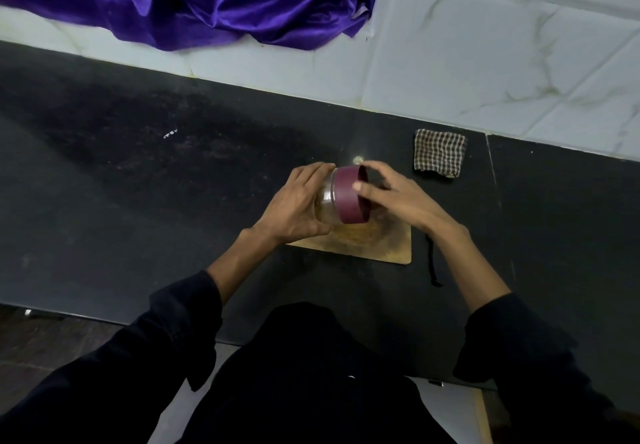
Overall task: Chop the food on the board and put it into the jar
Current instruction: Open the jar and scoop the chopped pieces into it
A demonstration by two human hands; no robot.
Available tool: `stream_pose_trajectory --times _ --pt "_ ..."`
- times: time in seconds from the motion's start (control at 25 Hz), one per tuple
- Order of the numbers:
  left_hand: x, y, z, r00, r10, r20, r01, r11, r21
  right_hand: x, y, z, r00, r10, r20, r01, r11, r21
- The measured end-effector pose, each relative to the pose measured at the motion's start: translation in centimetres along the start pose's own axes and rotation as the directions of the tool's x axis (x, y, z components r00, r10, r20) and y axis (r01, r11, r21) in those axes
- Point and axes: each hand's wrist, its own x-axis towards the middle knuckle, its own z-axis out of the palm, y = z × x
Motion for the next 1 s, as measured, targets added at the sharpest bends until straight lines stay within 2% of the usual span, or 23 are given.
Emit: stream_pose_trajectory --times 0.04,0.2,0.32,0.48,0.6,0.72,0.88,1.0 --pt "-0.1 0.0 0.1 1.0 -0.006 0.006 0.006 1.0 -0.005 0.0 0.0 0.0 1.0 0.026 -0.011 -0.026 0.999 0.028" --pt "0.0 0.0 0.1 1.0 -0.021 0.014 0.022 0.999 -0.031 -0.1 0.4 0.0 0.995 -0.081 0.056 0.082 0.996 -0.025" --pt "0.1 0.4 0.2 1.0 -0.019 0.023 0.019 0.999 -0.031 -0.2 0.2 0.1 0.999 0.039 0.004 -0.039 0.997 0.06" --pt "0.1 0.4 0.1 1.0 -0.011 0.025 0.013 0.999 -0.045 -0.3 0.7 0.2 0.997 -0.075 0.023 0.075 0.997 -0.004" --pt "0.2 0.4 0.3 1.0 -0.007 0.027 0.008 0.999 -0.041 -0.5 0.7 0.0 1.0 0.017 -0.005 -0.017 0.998 0.067" --pt "0.2 0.3 0.3 0.999 -0.015 0.032 0.016 0.999 -0.046 -0.6 1.0 0.2 0.996 -0.076 0.039 0.076 0.997 -0.008" --pt "0.1 0.1 0.5 0.999 -0.016 0.035 0.017 0.999 -0.047 -0.8 1.3 0.3 0.999 0.017 -0.038 -0.014 0.996 0.083" --pt "0.0 -0.1 0.5 0.999 -0.021 0.048 0.023 0.998 -0.054 -0.8 1.4 0.5 0.995 -0.097 0.019 0.097 0.995 -0.03"
